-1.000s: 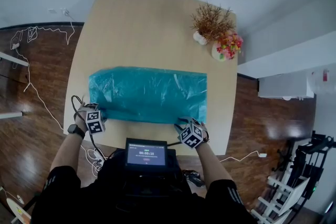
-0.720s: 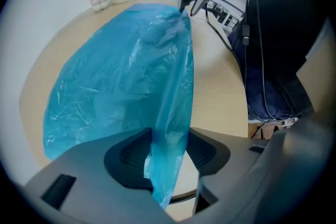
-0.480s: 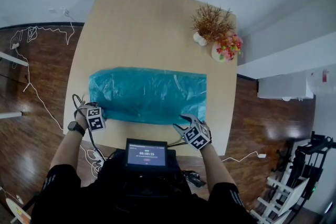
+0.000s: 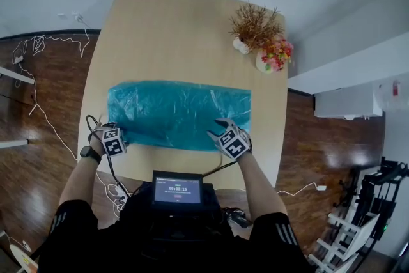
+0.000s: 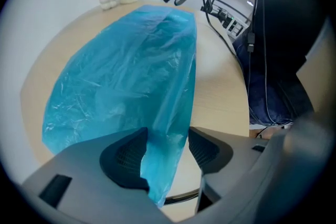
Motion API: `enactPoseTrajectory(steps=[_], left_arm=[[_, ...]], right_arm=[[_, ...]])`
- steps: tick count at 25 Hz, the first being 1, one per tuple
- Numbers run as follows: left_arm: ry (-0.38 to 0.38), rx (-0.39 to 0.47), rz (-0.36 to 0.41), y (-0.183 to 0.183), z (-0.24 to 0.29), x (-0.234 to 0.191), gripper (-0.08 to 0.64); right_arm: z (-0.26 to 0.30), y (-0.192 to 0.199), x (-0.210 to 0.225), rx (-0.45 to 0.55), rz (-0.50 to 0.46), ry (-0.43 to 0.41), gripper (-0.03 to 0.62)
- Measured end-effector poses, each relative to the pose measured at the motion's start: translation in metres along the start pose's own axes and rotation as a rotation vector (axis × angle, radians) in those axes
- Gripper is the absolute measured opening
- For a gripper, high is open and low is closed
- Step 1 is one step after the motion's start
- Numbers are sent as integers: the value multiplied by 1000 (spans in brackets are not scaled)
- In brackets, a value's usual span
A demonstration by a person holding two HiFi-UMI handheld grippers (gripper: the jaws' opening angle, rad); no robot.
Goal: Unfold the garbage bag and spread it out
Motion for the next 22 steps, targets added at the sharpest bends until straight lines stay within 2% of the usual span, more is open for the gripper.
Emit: enactPoseTrajectory(steps=[3, 6, 9, 14, 17, 22], left_arm=[[7, -5, -1, -2, 0, -3, 259], [3, -2, -6, -1, 0, -6, 259], [-4, 14, -28, 1, 0, -10, 259], [-7, 3, -19, -3, -2, -19, 280], [-16, -16, -8, -13, -13, -30, 290], [-73, -54, 28, -20, -18, -72, 290]], right_arm=[[21, 14, 17, -95, 14, -22, 225], [40, 34, 29, -142, 68, -58, 227], [45, 39, 35, -132, 95, -51, 225], [45, 19, 39, -121, 31, 6, 225], [49, 11, 50, -126, 40, 21, 227], [55, 0, 74, -125, 36, 53, 233]])
Point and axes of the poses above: the fingertips, and each gripper's own axes: z forward along the fingers, x to its right, y out of its underside, the point moved 10 cm from there along -z, backward along the fingers, and after that the axes turned 3 degrees about y, right-handed, at the moved point
